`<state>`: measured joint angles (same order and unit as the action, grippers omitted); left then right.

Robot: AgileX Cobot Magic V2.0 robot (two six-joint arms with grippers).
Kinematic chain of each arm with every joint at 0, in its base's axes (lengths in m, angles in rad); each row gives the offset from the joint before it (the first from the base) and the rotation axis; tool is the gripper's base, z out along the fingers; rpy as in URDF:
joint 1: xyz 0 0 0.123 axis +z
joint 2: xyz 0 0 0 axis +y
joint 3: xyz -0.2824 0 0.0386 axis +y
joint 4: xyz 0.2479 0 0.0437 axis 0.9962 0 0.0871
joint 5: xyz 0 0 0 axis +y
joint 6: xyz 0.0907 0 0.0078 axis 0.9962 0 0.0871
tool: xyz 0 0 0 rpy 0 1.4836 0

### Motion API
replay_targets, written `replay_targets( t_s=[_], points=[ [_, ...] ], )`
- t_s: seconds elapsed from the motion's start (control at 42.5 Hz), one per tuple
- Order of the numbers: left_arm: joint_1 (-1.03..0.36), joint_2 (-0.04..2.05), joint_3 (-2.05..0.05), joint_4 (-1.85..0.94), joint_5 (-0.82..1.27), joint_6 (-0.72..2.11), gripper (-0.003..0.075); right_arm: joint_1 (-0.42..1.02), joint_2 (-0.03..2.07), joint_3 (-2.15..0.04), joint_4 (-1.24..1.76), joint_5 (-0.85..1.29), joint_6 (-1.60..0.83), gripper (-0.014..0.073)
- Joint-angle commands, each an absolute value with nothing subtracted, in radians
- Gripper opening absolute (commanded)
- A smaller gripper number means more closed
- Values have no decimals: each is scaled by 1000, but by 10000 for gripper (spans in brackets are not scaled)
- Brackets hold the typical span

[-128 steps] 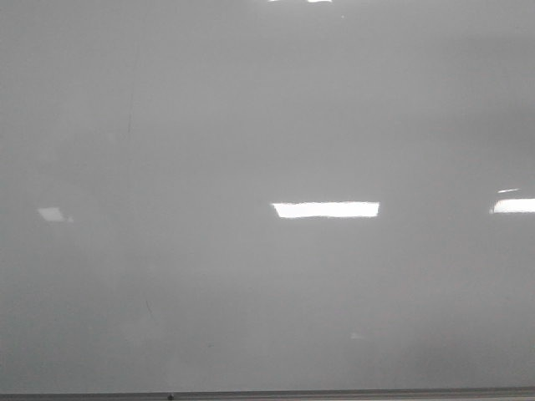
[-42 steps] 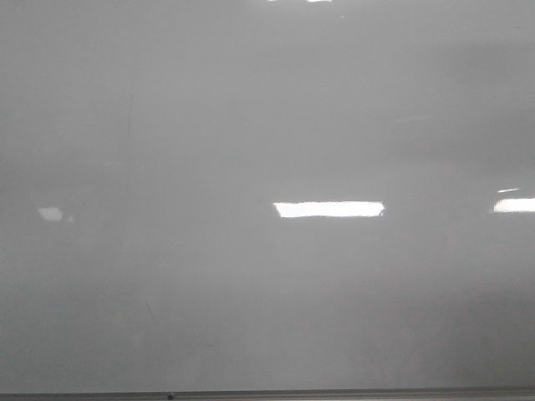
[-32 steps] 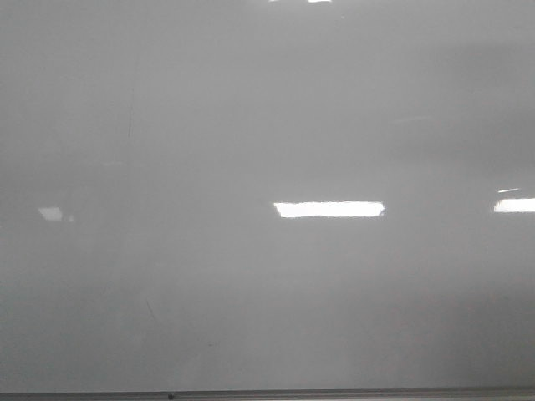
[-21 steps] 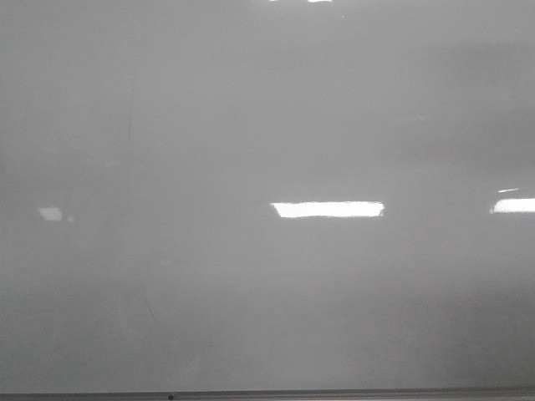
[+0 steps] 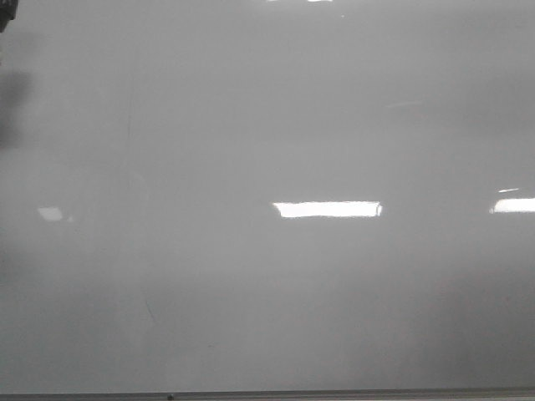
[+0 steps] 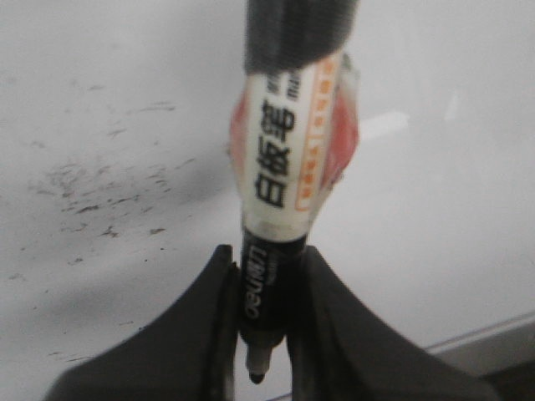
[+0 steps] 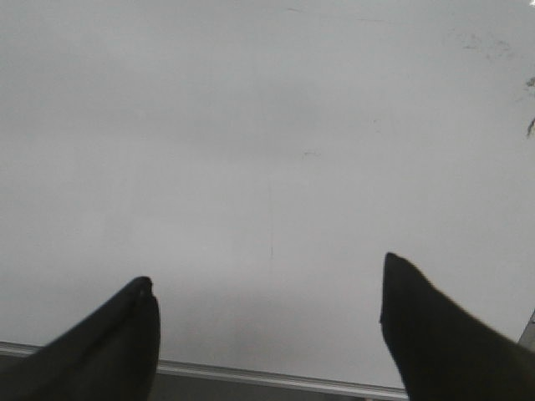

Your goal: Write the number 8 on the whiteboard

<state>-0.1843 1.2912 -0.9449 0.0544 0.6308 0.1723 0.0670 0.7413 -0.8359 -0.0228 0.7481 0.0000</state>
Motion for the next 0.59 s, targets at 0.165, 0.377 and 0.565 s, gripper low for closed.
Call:
replay_targets(
  t_s=[0.165, 0.377, 0.565],
  points=[
    [-304, 1264, -1104, -193, 838, 557, -21, 67, 819, -874, -21, 746, -25, 571],
    [-434, 1290, -1150, -323, 879, 719, -21, 67, 916, -911, 96, 797, -181, 571],
    [-568, 1382, -1164, -323, 894, 801, -20, 68, 1010, -941, 349, 850, -545, 571]
  ],
)
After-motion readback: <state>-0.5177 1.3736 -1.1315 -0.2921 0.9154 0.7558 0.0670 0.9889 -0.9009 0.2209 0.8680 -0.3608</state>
